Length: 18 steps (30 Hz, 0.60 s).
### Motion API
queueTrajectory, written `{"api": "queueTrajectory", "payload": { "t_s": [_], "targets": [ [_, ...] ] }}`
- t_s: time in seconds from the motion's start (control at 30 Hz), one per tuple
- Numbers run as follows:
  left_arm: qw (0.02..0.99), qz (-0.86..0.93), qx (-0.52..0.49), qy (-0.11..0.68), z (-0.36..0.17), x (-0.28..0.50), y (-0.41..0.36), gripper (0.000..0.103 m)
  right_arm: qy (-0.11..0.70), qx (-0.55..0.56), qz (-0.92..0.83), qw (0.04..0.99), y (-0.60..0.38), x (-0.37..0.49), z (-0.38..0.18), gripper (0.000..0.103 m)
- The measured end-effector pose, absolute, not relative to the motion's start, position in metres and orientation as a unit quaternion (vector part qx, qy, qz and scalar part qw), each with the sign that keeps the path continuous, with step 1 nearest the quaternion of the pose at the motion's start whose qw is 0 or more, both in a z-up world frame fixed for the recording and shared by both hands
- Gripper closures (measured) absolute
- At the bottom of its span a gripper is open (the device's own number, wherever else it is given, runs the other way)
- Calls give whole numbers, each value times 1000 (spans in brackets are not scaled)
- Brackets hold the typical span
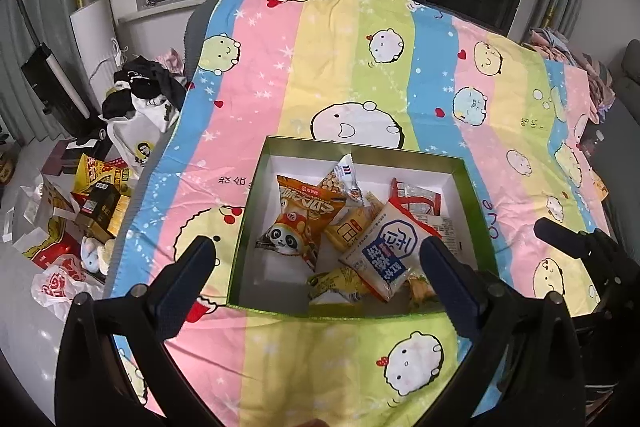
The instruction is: Organize snacks
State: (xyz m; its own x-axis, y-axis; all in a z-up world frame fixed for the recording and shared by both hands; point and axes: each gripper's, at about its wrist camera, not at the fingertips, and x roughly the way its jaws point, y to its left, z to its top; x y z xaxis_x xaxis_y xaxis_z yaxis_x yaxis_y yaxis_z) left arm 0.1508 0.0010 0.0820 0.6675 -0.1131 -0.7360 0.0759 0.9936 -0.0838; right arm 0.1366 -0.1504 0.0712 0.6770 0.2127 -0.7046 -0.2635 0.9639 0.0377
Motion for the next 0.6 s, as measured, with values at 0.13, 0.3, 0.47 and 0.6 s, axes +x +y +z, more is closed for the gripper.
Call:
{"api": "queueTrajectory", "payload": {
  "t_s": [0.13,0.3,0.47,0.6],
  "targets": [
    [913,-46,-12,405,89,143,0,1,373,-36,131,918,-149,129,80,9],
    [915,-44,-4,401,97,135,-3,1,370,-36,127,920,-151,124,86,9],
    [917,-44,1,397,104,131,-8,1,364,-34,124,922,-158,119,94,9],
    [916,-46,6,398,106,130,-14,1,362,-31,121,924,-163,118,96,9]
  ]
}}
